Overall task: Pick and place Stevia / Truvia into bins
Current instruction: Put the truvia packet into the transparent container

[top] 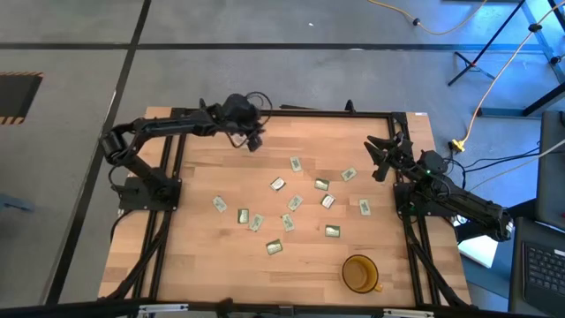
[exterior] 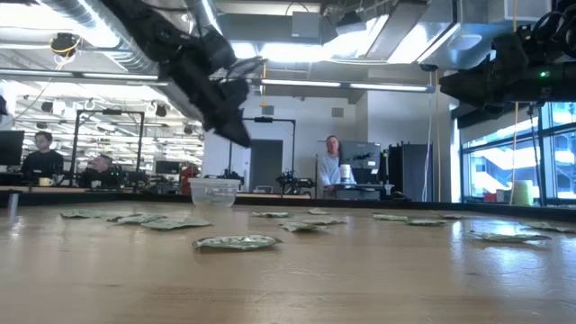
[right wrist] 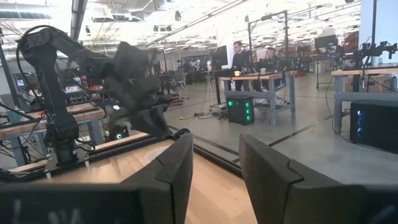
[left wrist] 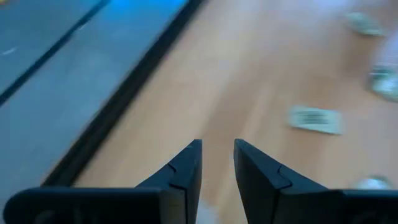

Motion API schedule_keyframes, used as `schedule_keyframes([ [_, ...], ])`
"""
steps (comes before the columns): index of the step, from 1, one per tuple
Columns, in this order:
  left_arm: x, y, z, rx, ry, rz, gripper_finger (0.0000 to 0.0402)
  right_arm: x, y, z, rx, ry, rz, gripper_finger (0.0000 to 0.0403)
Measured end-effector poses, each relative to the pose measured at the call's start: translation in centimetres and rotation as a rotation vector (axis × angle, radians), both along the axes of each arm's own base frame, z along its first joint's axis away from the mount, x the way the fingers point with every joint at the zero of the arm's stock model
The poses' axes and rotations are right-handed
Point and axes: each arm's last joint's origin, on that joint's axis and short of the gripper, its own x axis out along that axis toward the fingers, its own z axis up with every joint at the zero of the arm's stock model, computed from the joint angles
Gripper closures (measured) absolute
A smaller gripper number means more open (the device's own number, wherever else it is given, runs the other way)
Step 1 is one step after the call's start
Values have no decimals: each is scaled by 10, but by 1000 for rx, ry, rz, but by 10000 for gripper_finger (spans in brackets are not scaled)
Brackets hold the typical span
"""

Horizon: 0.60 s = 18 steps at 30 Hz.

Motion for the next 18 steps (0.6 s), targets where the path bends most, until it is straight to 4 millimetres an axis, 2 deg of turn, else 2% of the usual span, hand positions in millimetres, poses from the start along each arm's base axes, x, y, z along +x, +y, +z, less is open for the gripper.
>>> schedule_keyframes([
  [8, 34, -54, -15, -91, 29, -256, 313, 0, 0, 0, 1, -1, 0, 269],
  [14, 54, -90, -38, -92, 113, -389, 313, 0, 0, 0, 2, -1, 1, 269],
  [18, 63, -109, -61, -49, 209, -440, 313, 0, 0, 0, 2, -2, 1, 269],
])
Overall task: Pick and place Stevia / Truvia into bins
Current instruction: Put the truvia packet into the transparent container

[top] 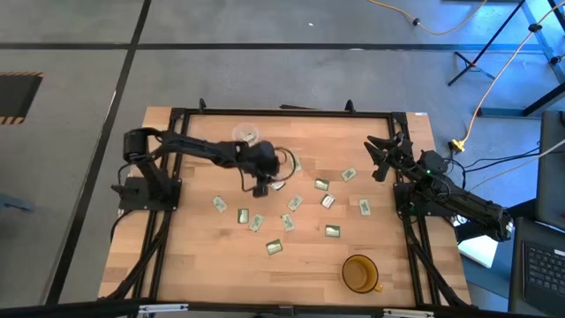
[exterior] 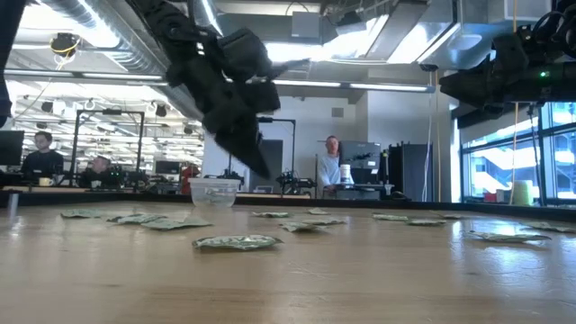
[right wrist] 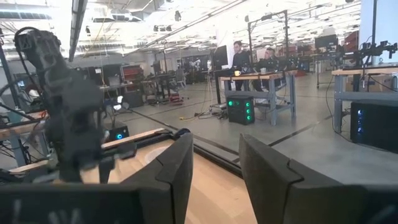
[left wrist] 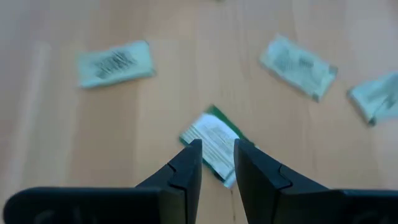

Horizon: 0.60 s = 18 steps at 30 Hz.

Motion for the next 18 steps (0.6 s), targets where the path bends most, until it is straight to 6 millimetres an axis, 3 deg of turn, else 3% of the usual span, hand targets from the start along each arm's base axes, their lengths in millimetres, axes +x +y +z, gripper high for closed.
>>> schedule_keyframes([
  [8, 7, -16, -31, 66, 112, -10, 313, 0, 0, 0, 2, -1, 1, 269],
  [13, 8, -16, -36, 79, 125, -8, 316, 0, 0, 0, 1, 0, 0, 269],
  [18, 9, -16, -38, 79, 129, -9, 346, 0, 0, 0, 0, 0, 0, 269],
])
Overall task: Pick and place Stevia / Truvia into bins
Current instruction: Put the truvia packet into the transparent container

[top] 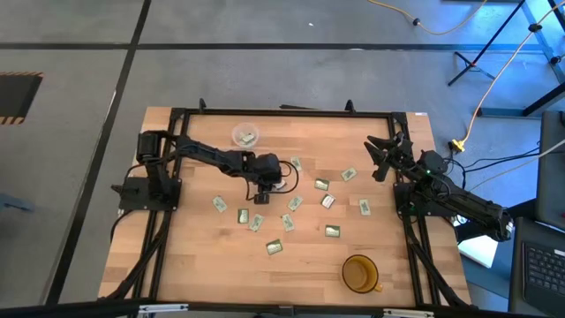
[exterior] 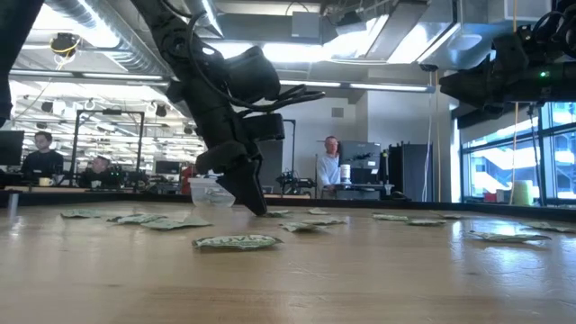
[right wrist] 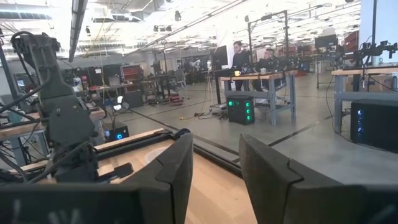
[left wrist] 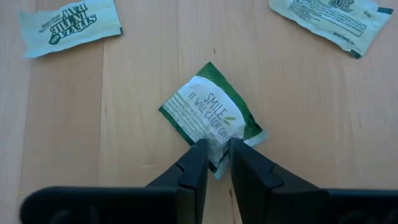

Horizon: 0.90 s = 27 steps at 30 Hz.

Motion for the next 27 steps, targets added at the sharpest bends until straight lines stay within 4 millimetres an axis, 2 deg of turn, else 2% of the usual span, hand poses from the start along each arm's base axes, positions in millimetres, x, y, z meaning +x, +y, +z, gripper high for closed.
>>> schedule_keyframes([
  [6, 0, 0, -1, 0, 3, -2, 392, 0, 0, 0, -1, 0, 0, 269],
  [13, -6, 0, 9, 17, 6, 0, 397, 0, 0, 0, -1, 0, 0, 269],
  [18, -16, 6, 51, 62, -66, 85, 398, 0, 0, 0, -1, 1, 0, 269],
  [23, -39, 24, 93, 128, -103, 357, 398, 0, 0, 0, -1, 0, -1, 269],
  [27, -65, 43, 111, 135, -76, 492, 398, 0, 0, 0, -1, 0, -1, 269],
])
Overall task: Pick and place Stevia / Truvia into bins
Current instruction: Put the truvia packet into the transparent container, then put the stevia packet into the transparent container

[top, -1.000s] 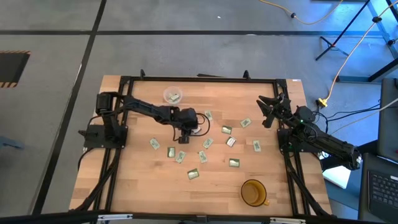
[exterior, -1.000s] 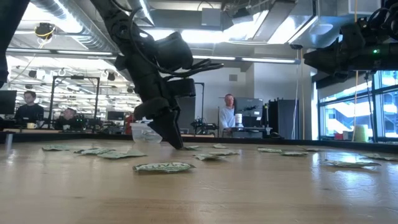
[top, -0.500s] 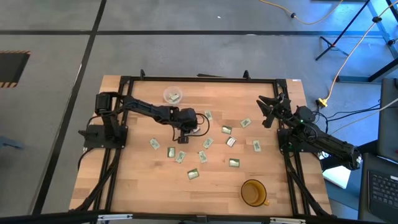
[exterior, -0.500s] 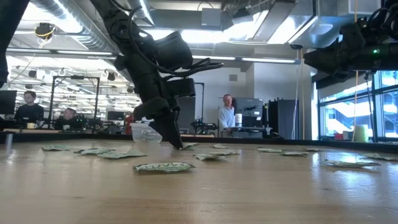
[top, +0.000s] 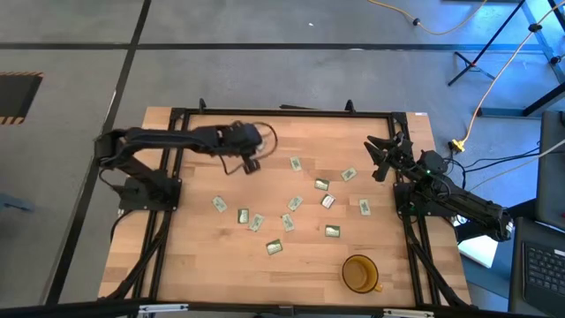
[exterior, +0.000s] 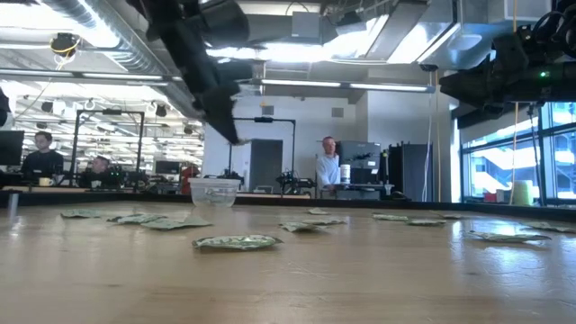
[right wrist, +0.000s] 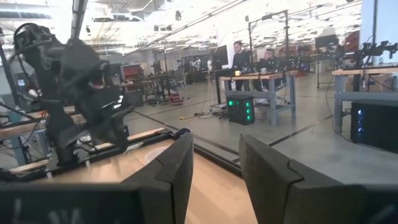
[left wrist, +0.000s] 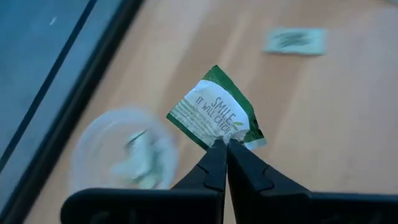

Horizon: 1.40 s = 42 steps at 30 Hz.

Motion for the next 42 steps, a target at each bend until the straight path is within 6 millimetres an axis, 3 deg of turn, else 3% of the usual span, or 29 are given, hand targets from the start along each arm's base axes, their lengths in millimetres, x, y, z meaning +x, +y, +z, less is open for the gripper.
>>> schedule_keyframes([
  [7, -28, 36, 3, -61, 26, 164, 398, 0, 0, 0, -2, 1, -1, 269],
  [18, -32, 76, -33, -166, 109, 251, 398, 0, 0, 0, -3, 1, -1, 269],
  [27, -26, 90, -57, -188, 131, 238, 398, 0, 0, 0, -3, 1, -1, 269],
  [33, -25, 93, -62, -211, 132, 232, 394, 0, 0, 0, -3, 1, 0, 269],
  [42, -25, 93, -60, -180, 155, 235, 338, 0, 0, 0, -3, 1, 0, 269],
])
